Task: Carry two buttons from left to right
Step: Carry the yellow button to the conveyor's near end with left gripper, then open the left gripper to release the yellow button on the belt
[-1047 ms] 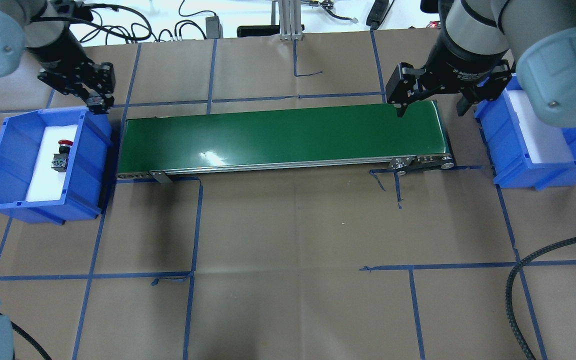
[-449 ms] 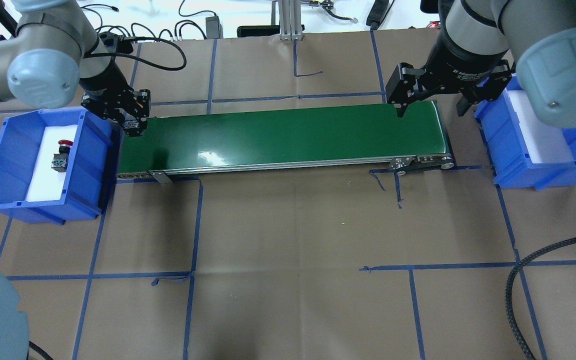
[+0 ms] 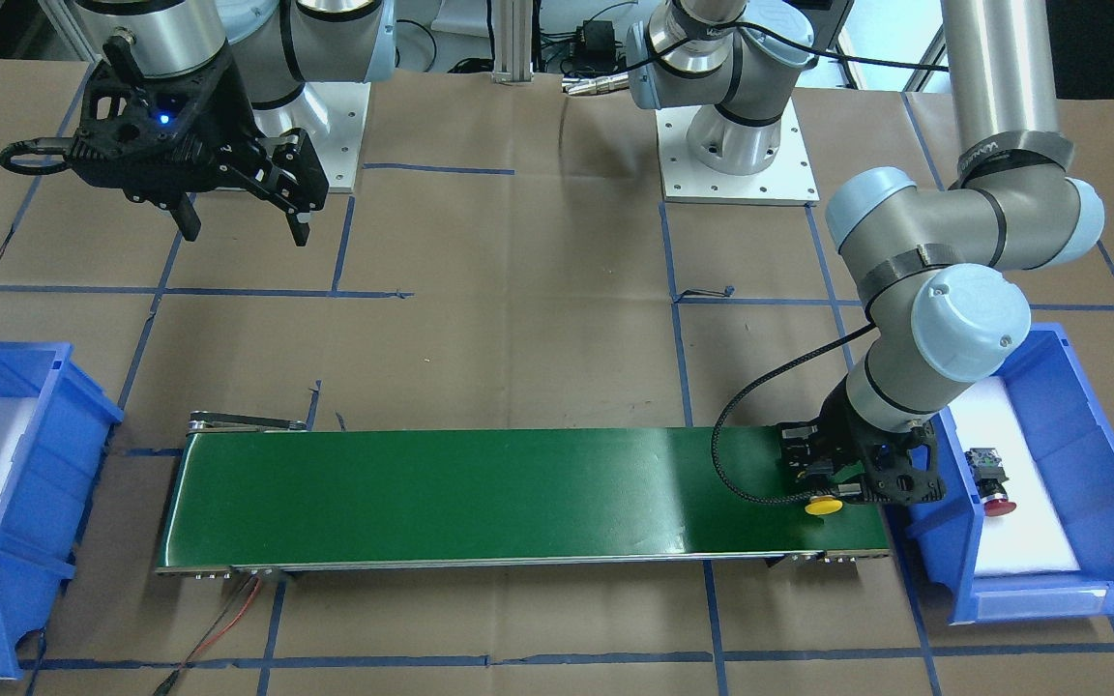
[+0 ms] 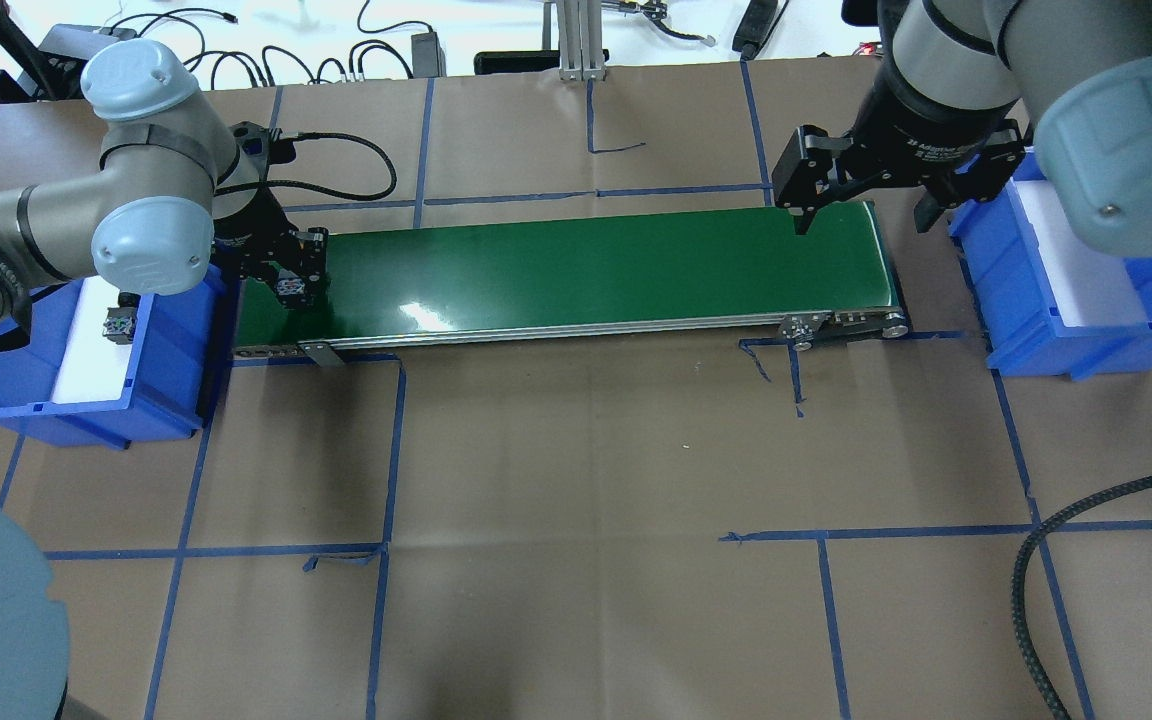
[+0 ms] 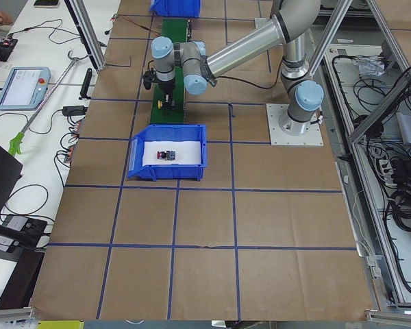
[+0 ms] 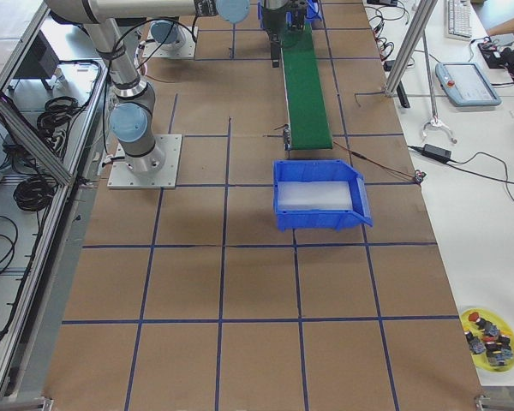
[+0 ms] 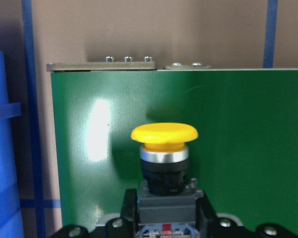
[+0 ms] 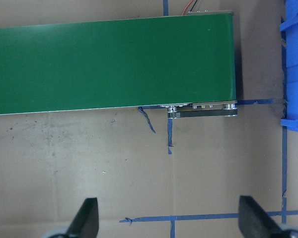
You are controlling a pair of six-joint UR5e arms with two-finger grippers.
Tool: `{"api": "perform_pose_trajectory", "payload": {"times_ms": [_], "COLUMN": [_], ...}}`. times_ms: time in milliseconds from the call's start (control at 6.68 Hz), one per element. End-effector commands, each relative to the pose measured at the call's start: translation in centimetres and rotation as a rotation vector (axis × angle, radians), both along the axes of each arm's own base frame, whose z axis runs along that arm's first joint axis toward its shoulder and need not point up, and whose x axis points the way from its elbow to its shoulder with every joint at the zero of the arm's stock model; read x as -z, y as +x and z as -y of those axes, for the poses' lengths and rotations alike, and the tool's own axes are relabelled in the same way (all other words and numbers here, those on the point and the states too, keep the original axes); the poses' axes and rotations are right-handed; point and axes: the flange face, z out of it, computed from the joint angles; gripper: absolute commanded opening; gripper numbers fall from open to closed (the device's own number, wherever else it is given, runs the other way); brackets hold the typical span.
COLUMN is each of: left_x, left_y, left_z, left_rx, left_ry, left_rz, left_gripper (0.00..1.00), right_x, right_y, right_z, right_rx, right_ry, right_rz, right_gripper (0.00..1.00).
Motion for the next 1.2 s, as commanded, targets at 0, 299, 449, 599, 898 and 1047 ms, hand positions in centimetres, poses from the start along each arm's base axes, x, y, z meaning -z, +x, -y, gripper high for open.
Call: {"api": "perform_pose_trajectory", "payload": {"times_ms": [0,299,449,599,898,1047], "left_x": [-0.5,-6.2,-9.7,-14.2,-20.2,-20.0], "left_y": [0.1,-0.1,-0.3,-0.6,-1.0,-0.8], "left_z": [0.4,0.6,-0.5,-2.2,-4.4,-4.2], "left_rx": [-0.002,0.007,0.007,0.008,0.001,0.0], "left_ry": [-0.01,-0.096,-0.087,-0.067,0.007,0.02], "left_rz": [0.004,0.014,0.011,0.002,-0.011,-0.006], "left_gripper": [1.0,1.0,1.0,1.0,1.0,1.0], "right_x": [0.2,0.4,0.4,0.6,0.6,0.6], "right_y": [0.0,0.0,0.0,0.0,0.0,0.0], "right_z": [0.0,0.1,0.0,0.3,0.4,0.2], "right_rx": [0.0,0.0,-0.001,0.0,0.0,0.0], "right_ry": [0.004,0.008,0.01,0.014,0.013,0.014], "right_rz": [0.0,-0.004,-0.005,-0.003,-0.002,-0.004], "right_gripper": [1.0,1.0,1.0,1.0,1.0,1.0]}}
